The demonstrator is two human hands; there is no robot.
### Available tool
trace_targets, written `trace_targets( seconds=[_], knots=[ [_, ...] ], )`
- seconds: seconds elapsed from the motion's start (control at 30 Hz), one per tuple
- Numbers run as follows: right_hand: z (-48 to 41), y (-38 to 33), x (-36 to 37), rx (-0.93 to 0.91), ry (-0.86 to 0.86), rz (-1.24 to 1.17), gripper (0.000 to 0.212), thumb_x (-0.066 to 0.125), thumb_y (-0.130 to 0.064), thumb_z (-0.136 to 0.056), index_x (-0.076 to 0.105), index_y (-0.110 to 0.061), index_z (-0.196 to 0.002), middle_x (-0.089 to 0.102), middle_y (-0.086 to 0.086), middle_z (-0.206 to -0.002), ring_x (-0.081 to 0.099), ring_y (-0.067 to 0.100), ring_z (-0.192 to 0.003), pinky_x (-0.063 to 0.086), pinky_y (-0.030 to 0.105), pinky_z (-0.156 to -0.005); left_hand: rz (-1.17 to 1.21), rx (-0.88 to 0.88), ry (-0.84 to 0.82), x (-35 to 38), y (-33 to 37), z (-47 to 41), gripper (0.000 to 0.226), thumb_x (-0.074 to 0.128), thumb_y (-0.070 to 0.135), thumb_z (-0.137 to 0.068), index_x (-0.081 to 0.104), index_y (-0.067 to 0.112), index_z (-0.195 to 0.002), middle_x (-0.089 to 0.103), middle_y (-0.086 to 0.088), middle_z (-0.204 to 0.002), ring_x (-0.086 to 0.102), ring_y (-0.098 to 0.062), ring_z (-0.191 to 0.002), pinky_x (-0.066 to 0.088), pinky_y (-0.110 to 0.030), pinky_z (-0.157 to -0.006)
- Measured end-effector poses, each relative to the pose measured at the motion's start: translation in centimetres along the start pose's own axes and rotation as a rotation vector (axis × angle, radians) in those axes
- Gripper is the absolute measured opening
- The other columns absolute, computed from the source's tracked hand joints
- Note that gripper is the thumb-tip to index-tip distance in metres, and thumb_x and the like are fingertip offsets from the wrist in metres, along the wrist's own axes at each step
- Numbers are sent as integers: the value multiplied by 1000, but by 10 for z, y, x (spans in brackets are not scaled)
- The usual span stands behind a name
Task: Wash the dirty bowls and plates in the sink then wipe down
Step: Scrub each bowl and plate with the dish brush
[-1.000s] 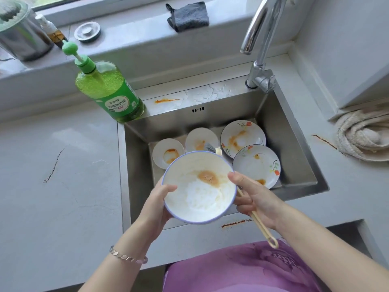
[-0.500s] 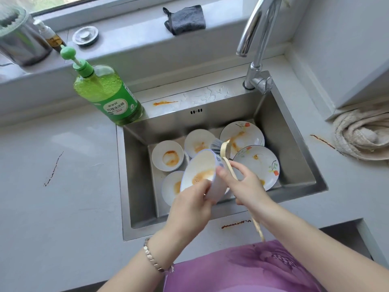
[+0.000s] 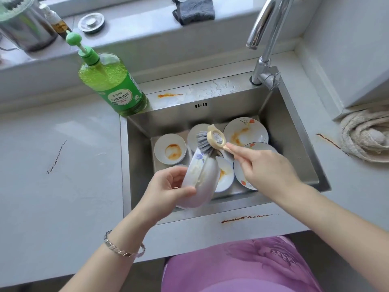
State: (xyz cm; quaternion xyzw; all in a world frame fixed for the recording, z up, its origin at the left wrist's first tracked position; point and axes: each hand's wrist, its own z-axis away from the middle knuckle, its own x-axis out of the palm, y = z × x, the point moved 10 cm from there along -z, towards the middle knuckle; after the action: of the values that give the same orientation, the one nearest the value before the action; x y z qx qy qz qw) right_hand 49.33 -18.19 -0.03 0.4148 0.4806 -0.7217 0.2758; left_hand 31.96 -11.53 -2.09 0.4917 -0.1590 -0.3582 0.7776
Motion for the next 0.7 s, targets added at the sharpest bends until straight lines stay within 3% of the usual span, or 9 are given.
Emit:
trace_targets(
  seconds=[0.1, 0.2, 0.33, 0.43, 0.5, 0.57, 0.63, 0.7],
  knots=[
    [19, -16, -6, -109, 25, -45, 39, 42, -31, -97, 42, -52, -129, 52, -10, -58, 47, 17, -58, 35, 29, -47, -1, -3, 24, -8, 0, 8, 26, 71, 10, -59, 74, 27, -79, 74, -1, -83, 69, -17, -81, 52, -45, -79],
    [40, -29, -3, -222, -26, -39, 37, 47, -30, -91, 53, -45, -124, 27, -18, -45, 31, 7, -46, 18, 15, -39, -5, 0, 40, -16, -2, 13, 30, 75, 20, -53, 75, 36, -79, 74, 1, -81, 68, -15, -80, 52, -43, -77],
    [15, 0, 10, -43, -50, -75, 36, 43, -33, -96, 45, -50, -128, 38, -11, -48, 36, 10, -46, 25, 21, -43, 25, 27, 22, -19, 3, 13, 30, 76, 15, -54, 76, 33, -78, 75, 3, -82, 69, -11, -79, 55, -31, -72],
    [34, -28, 6, -139, -39, -130, 38, 49, -27, -93, 50, -44, -127, 30, -17, -44, 32, 7, -42, 20, 18, -40, 73, 63, 70, -34, 8, 12, 42, 76, 26, -47, 72, 17, -87, 75, -1, -82, 69, -12, -77, 54, -22, -64],
    [49, -41, 10, -209, -67, -136, 39, 46, -31, -89, 52, -40, -126, 25, -17, -45, 30, 11, -47, 18, 18, -39, 95, 83, 114, -44, 10, 13, 42, 78, 16, -48, 68, 9, -88, 74, 0, -78, 69, -10, -73, 53, -19, -62],
    [34, -28, 5, -132, -2, -122, 39, 45, -30, -93, 47, -45, -128, 30, -15, -45, 30, 12, -46, 21, 20, -40, 121, 100, 128, -47, 12, 14, 36, 74, 7, -52, 66, 6, -87, 73, 2, -75, 68, -9, -70, 52, -18, -60],
    [19, -13, 10, -43, -7, -144, 39, 44, -28, -96, 43, -49, -129, 35, -13, -45, 33, 10, -44, 23, 20, -43, 149, 116, 126, -46, 15, 16, 40, 77, 13, -48, 66, 7, -87, 73, 1, -75, 68, -9, -70, 52, -18, -60],
    [25, -24, 6, -86, 25, -190, 39, 44, -28, -96, 44, -48, -130, 32, -11, -44, 31, 7, -43, 24, 23, -44, 197, 128, 136, -50, 16, 18, 34, 77, 11, -49, 70, 12, -83, 73, 0, -75, 68, -10, -70, 53, -19, -60]
  ],
)
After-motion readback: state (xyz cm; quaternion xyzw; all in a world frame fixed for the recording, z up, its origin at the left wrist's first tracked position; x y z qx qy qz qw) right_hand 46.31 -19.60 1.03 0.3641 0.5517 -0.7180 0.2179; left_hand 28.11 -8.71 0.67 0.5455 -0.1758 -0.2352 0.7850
